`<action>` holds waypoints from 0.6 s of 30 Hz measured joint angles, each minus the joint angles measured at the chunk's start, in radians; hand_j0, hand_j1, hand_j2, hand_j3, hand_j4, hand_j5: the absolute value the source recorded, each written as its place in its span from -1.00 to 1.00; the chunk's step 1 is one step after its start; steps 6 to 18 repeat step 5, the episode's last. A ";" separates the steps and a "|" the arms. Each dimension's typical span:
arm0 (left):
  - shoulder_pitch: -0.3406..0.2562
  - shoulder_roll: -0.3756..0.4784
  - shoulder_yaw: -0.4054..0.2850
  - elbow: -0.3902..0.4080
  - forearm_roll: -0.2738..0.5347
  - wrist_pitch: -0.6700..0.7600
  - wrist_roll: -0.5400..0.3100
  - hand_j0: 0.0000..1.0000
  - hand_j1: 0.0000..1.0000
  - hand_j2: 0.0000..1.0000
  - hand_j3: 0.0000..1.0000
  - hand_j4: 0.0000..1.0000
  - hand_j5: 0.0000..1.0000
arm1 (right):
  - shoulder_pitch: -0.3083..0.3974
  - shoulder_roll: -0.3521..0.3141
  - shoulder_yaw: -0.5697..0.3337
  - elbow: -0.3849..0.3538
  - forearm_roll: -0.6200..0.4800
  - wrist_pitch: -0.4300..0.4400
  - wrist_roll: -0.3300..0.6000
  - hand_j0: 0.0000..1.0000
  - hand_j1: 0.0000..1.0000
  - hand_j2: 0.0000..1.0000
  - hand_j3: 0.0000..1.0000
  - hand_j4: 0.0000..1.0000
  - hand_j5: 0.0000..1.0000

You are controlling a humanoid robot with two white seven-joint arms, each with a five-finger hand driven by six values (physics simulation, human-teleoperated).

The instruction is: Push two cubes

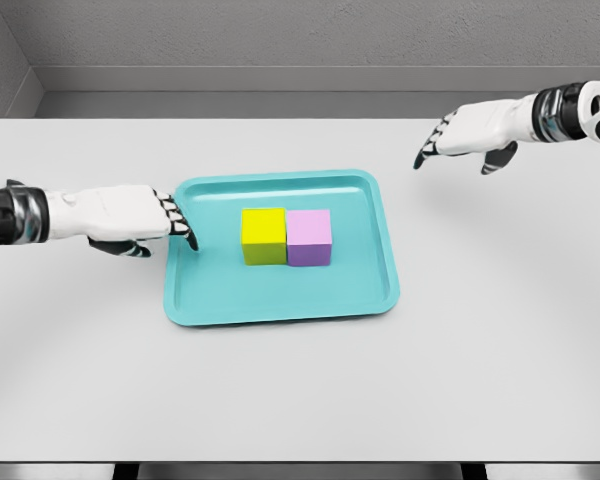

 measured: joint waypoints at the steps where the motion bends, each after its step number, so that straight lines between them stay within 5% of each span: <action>1: 0.064 0.032 0.048 -0.016 0.005 -0.005 -0.001 1.00 1.00 1.00 1.00 1.00 1.00 | 0.035 -0.014 -0.017 -0.002 -0.001 -0.001 0.000 1.00 1.00 1.00 1.00 1.00 1.00; 5: 0.070 0.087 0.170 -0.042 0.028 -0.003 -0.001 1.00 1.00 1.00 1.00 1.00 1.00 | 0.123 -0.074 -0.132 -0.004 -0.014 -0.001 0.000 1.00 1.00 1.00 1.00 1.00 1.00; 18: 0.070 0.087 0.170 -0.042 0.028 -0.003 -0.001 1.00 1.00 1.00 1.00 1.00 1.00 | 0.123 -0.074 -0.132 -0.004 -0.014 -0.001 0.000 1.00 1.00 1.00 1.00 1.00 1.00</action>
